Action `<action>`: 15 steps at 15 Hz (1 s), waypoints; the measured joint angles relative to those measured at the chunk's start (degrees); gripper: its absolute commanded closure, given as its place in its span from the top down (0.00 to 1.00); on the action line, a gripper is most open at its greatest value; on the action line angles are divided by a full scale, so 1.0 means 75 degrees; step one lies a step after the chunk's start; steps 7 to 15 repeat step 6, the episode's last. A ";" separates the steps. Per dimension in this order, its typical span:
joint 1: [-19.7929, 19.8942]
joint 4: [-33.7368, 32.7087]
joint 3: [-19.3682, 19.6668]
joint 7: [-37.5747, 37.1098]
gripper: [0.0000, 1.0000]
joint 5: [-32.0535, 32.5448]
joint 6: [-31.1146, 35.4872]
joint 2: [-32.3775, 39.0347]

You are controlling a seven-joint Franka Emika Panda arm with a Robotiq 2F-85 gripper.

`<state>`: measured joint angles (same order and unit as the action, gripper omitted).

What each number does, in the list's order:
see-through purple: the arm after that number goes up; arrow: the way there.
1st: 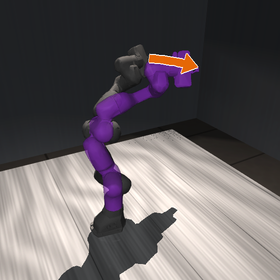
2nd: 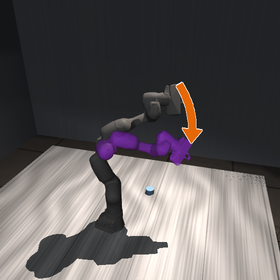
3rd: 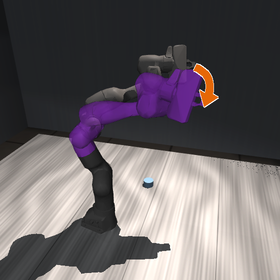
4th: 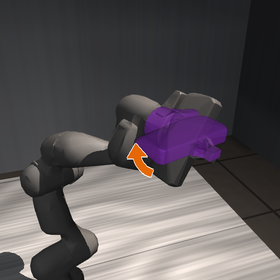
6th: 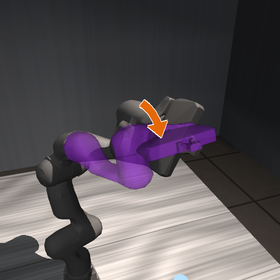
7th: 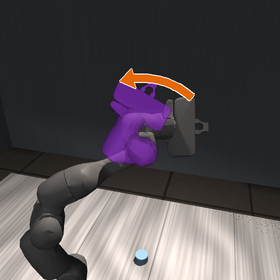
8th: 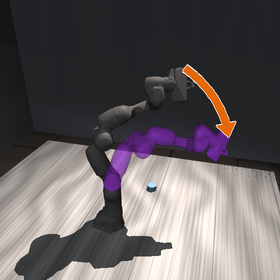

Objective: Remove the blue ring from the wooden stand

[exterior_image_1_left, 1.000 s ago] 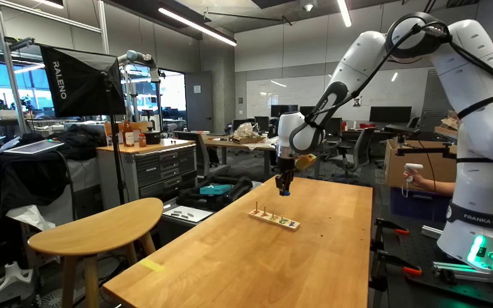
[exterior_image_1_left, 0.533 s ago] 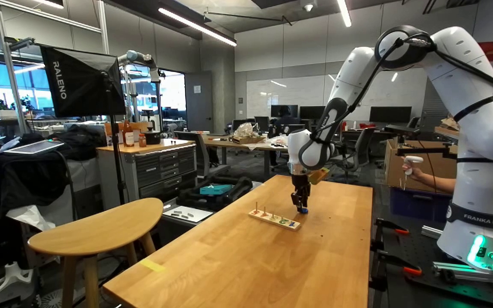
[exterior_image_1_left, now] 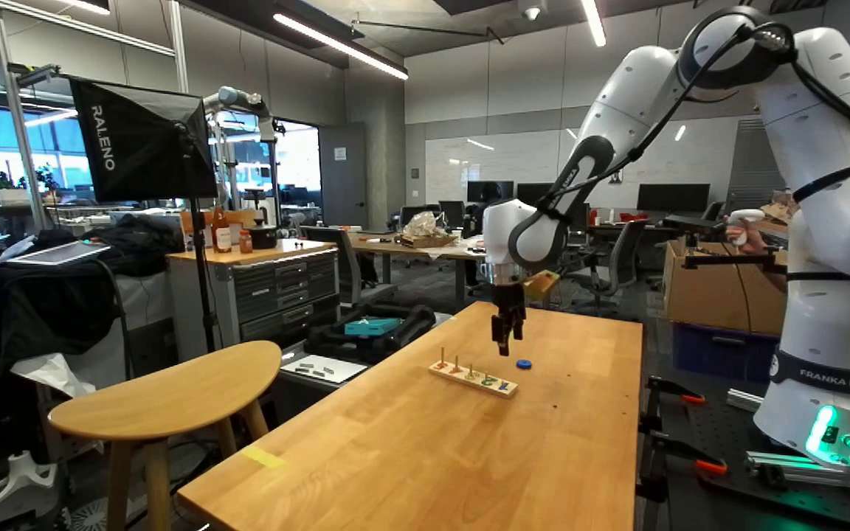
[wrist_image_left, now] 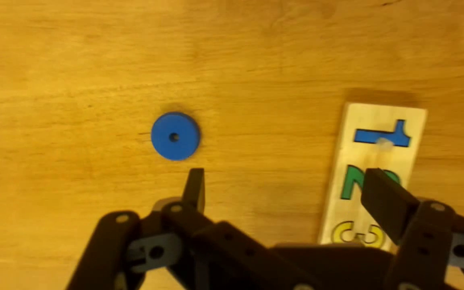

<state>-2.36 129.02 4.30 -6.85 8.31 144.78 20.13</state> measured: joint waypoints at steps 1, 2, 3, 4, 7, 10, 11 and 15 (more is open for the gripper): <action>-0.0105 0.0037 -0.0060 -0.0002 1.00 0.0000 -0.0515 -0.0355; -0.0199 0.0075 -0.0117 -0.0002 1.00 0.0003 -0.1087 -0.0719; -0.0258 0.0108 -0.0187 -0.0002 1.00 0.0004 -0.1633 -0.1082; -0.0282 0.0139 -0.0271 -0.0002 1.00 0.0004 -0.2114 -0.1442; -0.0284 0.0192 -0.0400 0.0009 1.00 0.0004 -0.2918 -0.2145; -0.0284 0.0192 -0.0400 0.0009 1.00 0.0004 -0.2918 -0.2145; -0.0284 0.0192 -0.0400 0.0009 1.00 0.0004 -0.2918 -0.2145; -0.0284 0.0192 -0.0400 0.0009 1.00 0.0004 -0.2918 -0.2145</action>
